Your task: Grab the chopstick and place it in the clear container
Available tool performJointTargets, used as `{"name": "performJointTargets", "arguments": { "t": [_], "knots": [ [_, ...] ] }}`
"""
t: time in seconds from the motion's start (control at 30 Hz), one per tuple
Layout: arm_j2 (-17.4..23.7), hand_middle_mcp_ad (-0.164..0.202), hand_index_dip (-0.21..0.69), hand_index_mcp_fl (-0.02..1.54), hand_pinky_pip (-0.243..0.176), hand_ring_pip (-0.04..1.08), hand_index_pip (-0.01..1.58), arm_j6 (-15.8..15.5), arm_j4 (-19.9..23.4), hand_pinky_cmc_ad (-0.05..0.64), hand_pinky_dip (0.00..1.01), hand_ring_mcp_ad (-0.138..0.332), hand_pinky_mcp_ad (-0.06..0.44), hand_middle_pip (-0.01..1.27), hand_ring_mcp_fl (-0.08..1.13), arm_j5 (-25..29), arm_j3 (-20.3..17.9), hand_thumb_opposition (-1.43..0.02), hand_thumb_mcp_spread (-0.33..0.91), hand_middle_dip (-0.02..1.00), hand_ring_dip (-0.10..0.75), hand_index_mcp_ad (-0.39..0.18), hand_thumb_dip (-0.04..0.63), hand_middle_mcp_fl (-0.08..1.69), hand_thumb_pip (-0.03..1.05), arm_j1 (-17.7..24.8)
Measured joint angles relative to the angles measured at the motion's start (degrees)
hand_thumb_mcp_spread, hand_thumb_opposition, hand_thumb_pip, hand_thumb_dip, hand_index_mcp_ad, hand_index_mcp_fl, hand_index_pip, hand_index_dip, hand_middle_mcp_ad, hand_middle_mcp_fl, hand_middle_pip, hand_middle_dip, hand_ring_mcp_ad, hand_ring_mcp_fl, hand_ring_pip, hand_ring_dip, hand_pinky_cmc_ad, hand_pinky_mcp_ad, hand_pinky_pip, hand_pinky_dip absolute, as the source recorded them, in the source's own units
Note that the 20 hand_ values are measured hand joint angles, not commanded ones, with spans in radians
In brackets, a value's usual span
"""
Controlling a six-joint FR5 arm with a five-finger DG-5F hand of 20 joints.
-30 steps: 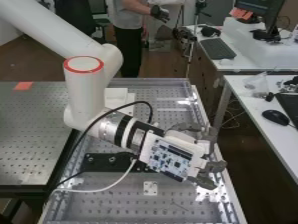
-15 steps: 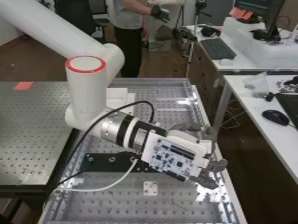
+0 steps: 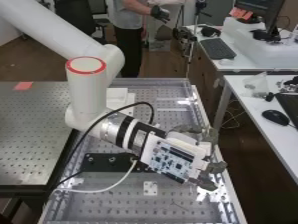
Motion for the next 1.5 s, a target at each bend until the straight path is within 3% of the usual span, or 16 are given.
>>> {"name": "performJointTargets", "arguments": {
  "t": [0.47,0.67,1.0,1.5],
  "knots": [
    [0.0,0.033,0.295,1.0,0.016,0.1,0.41,-0.2,0.3,0.354,0.18,0.019,0.311,0.16,0.47,0.6,0.0,-0.9,0.56,0.72,0.531,-0.318,0.309,1.12,0.51,0.0],
    [0.0,0.035,0.3,1.09,0.016,0.1,0.58,-0.3,0.6,0.358,0.18,0.021,0.314,0.16,0.49,1.0,-0.1,-1.05,0.58,0.72,0.531,-0.319,0.284,1.16,0.43,0.0],
    [-0.2,0.037,0.3,1.1,0.014,0.11,0.6,-0.8,0.5,0.358,0.18,0.019,0.314,0.17,0.54,1.0,0.5,-1.06,0.6,0.72,0.541,-0.318,0.284,1.2,0.43,0.0],
    [-0.5,0.037,0.3,1.13,0.014,0.11,0.62,-3.1,-0.6,0.354,0.18,0.024,0.314,0.23,0.57,-1.2,4.3,-1.08,0.66,0.71,0.541,-0.318,0.284,1.31,0.42,-0.5]
  ]
}}
